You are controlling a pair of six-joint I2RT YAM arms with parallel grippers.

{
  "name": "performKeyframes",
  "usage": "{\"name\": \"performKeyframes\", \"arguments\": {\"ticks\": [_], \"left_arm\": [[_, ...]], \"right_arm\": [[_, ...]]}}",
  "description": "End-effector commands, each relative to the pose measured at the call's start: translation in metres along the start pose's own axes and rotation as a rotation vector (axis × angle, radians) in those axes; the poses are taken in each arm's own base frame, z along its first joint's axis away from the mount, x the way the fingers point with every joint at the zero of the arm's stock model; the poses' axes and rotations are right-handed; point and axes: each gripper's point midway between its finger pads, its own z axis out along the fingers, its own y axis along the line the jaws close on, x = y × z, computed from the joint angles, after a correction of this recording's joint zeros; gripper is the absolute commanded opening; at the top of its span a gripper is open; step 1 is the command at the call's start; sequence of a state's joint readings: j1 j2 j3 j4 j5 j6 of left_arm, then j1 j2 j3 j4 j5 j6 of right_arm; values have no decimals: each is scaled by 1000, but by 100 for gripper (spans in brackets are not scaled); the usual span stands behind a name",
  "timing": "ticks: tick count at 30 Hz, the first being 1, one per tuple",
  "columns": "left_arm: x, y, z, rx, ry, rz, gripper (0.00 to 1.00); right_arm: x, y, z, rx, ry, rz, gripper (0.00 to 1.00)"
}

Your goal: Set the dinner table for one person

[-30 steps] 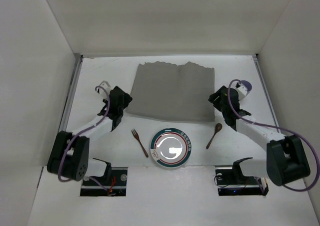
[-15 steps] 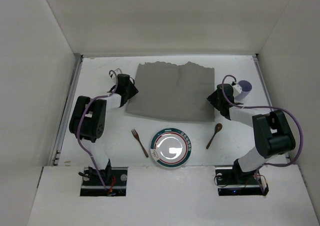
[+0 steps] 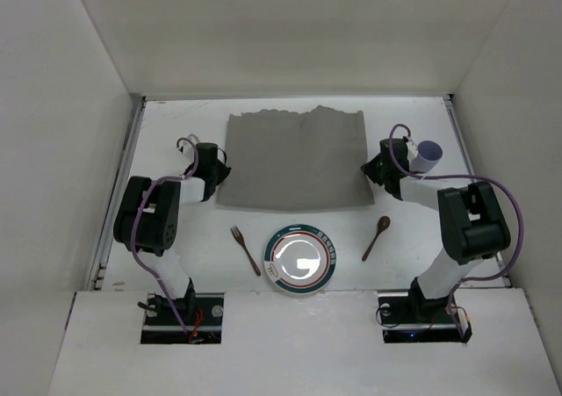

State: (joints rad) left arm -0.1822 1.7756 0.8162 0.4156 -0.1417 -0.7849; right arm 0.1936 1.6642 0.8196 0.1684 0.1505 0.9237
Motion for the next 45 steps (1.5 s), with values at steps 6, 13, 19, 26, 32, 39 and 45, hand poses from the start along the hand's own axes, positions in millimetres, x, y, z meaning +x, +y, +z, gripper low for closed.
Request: {"name": "performKeyframes", "arguments": {"ticks": [6, 13, 19, 26, 32, 39, 45], "left_arm": [[-32, -11, 11, -8, -79, -64, 6], [-33, -22, 16, -2, -78, -53, 7], [-42, -13, -21, 0, -137, -71, 28], [-48, -37, -82, 70, -232, -10, 34], [17, -61, -81, 147, -75, 51, 31], [40, -19, -57, 77, -6, -16, 29], [53, 20, -51, 3, 19, -29, 28]], "right_arm": [[-42, 41, 11, -93, -52, 77, 12], [-53, 10, 8, -30, -94, 109, 12], [-71, 9, -7, -21, -183, 89, 54], [-53, 42, -51, -124, -222, -2, 46], [18, 59, -55, -253, -39, -63, 14], [54, 16, -42, -145, 49, -63, 13], [63, -7, -44, -81, 63, -30, 13]]}}
